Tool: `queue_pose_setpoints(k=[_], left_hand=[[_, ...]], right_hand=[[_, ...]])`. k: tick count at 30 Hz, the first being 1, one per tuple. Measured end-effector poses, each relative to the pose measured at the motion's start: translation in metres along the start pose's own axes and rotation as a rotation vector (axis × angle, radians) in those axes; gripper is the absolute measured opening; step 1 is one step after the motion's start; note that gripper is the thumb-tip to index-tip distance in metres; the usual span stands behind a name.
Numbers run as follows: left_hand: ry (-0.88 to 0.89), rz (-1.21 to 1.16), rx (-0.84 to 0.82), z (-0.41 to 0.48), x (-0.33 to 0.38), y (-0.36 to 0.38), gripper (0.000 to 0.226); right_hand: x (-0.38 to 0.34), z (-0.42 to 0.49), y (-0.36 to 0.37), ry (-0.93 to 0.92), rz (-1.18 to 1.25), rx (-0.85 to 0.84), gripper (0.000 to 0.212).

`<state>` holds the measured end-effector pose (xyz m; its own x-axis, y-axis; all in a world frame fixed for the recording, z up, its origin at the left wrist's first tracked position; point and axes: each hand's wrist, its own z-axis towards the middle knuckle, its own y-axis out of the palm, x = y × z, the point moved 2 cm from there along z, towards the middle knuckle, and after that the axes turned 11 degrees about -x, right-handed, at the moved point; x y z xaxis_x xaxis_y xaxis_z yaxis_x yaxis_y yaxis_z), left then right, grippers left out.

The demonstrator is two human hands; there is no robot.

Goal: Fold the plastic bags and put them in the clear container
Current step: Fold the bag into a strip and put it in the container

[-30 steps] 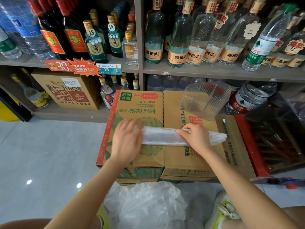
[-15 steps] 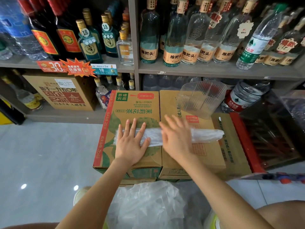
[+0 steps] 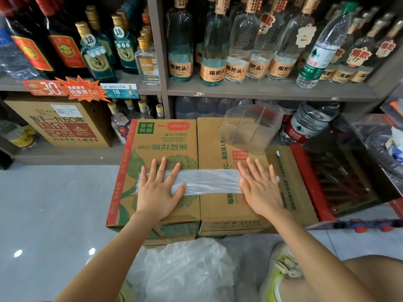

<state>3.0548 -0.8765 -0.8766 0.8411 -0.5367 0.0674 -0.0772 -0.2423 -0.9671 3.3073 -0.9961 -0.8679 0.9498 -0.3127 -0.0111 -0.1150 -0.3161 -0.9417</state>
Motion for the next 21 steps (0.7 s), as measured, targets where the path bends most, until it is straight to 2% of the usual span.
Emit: queue_pose_setpoints(k=[3, 5, 7, 9, 11, 15, 18, 21], left_hand=[[-0.009, 0.013, -0.015, -0.001, 0.000, -0.002, 0.081], [-0.018, 0.021, -0.018, -0.002, 0.002, -0.002, 0.080], [-0.011, 0.022, -0.026, -0.002, 0.002, -0.001, 0.080], [-0.007, 0.003, -0.015, -0.002, 0.001, -0.001, 0.079], [0.001, -0.012, 0.001, -0.002, 0.000, 0.000, 0.077], [0.002, 0.015, -0.005, -0.001, -0.001, 0.001, 0.082], [0.014, 0.005, 0.015, 0.000, -0.001, 0.001, 0.089], [0.010, 0.025, 0.005, -0.001, -0.001, 0.002, 0.087]], right_hand=[[-0.005, -0.003, -0.009, 0.042, 0.053, 0.045, 0.074], [-0.022, -0.008, -0.023, 0.057, 0.047, 0.117, 0.067], [-0.061, -0.008, -0.031, -0.042, 0.014, 0.143, 0.062], [-0.105, -0.001, -0.025, -0.198, 0.010, 0.093, 0.065], [-0.125, 0.009, -0.014, -0.263, -0.002, 0.025, 0.065], [-0.074, 0.008, -0.001, -0.158, 0.006, -0.001, 0.052], [-0.030, -0.001, -0.003, -0.052, 0.010, -0.009, 0.059], [-0.026, -0.006, -0.008, -0.061, 0.029, -0.045, 0.058]])
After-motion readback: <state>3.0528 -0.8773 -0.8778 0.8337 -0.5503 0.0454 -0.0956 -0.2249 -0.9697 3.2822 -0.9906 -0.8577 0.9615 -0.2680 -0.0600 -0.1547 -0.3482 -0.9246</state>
